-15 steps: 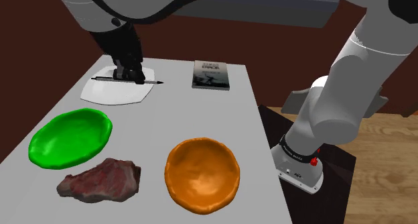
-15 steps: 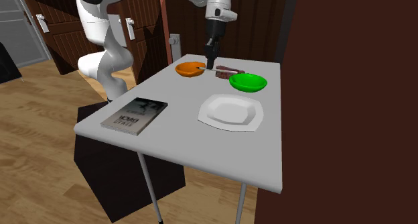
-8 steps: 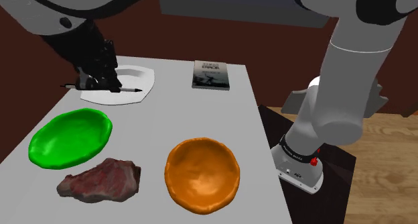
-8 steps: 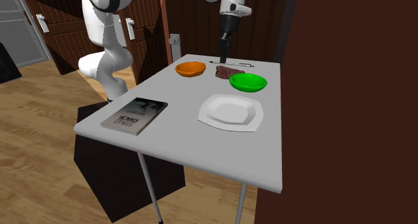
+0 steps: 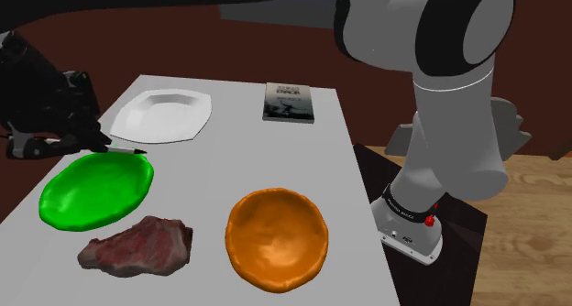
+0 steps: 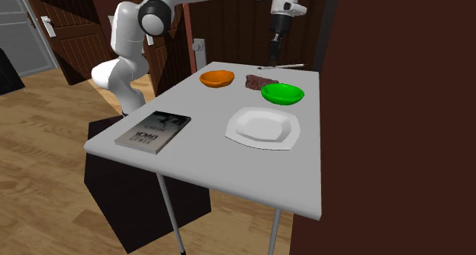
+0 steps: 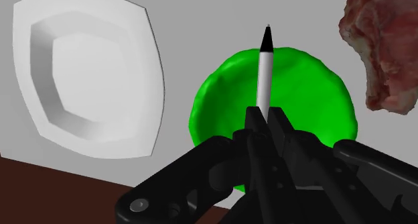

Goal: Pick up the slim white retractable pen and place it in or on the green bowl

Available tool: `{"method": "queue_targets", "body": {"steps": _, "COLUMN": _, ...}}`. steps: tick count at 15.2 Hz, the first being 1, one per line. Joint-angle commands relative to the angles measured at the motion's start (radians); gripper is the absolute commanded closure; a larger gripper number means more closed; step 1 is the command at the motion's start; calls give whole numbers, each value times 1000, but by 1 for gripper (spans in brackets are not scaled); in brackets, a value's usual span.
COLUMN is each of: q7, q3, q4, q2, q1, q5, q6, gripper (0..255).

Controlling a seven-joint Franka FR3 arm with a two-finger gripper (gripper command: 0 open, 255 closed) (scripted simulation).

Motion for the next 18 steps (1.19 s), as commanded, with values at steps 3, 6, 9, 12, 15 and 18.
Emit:
{"method": "queue_targets", "body": {"steps": 3, "q7": 20, "q3": 3, "q4": -62, "q2": -6, "q1": -14, "q5": 5, "q6": 50, "gripper": 255}}
{"method": "queue_targets", "body": {"steps": 6, "q7": 32, "q3": 5, "q4": -122, "q2": -18, "q1": -32, "q5": 12, "q6": 96, "gripper": 255}}
{"method": "queue_targets", "body": {"steps": 9, "q7": 44, "q3": 7, "q4": -176, "q2": -25, "q1": -46, "q5": 15, "q6": 139, "gripper": 255}}
{"method": "queue_targets", "body": {"steps": 12, "q7": 56, "q3": 7, "q4": -224, "q2": -29, "q1": -57, "q5": 17, "q6": 180, "gripper": 255}}
{"method": "queue_targets", "body": {"steps": 15, "q7": 66, "q3": 7, "q4": -263, "q2": -31, "q1": -66, "q5": 17, "q6": 215, "gripper": 255}}
{"method": "queue_targets", "body": {"steps": 18, "q7": 66, "q3": 7, "q4": -263, "q2": -31, "q1": -66, "q5": 17, "q6": 215, "gripper": 255}}
